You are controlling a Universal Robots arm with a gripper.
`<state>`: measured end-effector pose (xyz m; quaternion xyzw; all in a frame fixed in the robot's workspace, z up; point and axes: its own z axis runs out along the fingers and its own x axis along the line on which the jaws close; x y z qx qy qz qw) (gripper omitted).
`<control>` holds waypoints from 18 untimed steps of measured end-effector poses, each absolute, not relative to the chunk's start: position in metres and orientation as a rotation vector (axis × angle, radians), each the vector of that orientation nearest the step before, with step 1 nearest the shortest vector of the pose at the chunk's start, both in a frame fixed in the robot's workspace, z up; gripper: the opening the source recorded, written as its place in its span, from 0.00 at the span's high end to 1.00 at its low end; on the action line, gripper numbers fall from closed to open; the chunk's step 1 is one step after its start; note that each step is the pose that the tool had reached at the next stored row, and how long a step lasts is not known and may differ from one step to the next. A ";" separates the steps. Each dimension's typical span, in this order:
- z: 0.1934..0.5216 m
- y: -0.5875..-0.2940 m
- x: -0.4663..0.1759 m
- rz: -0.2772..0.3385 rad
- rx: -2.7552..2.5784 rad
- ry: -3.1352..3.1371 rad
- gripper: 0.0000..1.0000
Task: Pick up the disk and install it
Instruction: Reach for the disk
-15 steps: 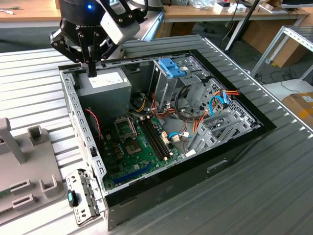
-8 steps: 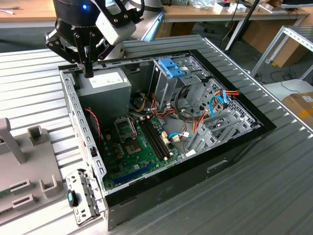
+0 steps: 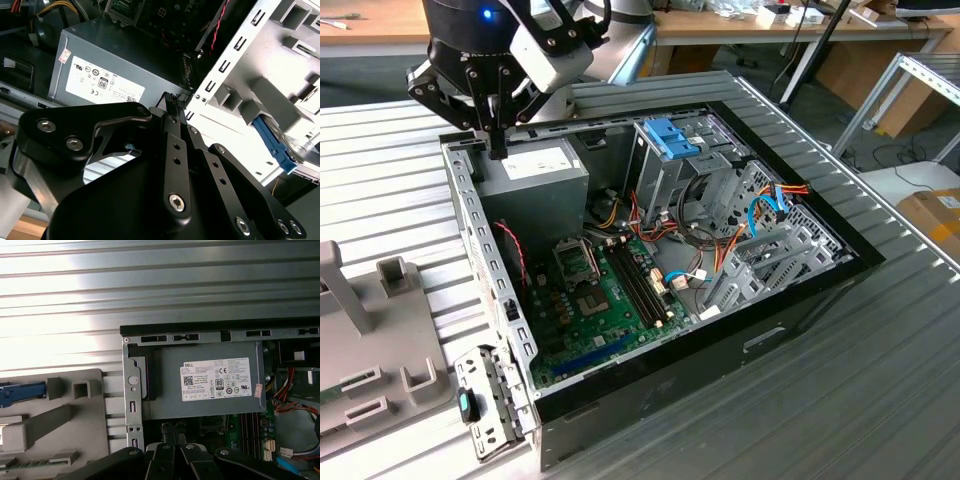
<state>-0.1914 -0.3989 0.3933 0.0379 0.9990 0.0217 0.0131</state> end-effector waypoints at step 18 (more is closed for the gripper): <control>0.393 -0.399 -0.205 0.068 0.118 3.113 0.89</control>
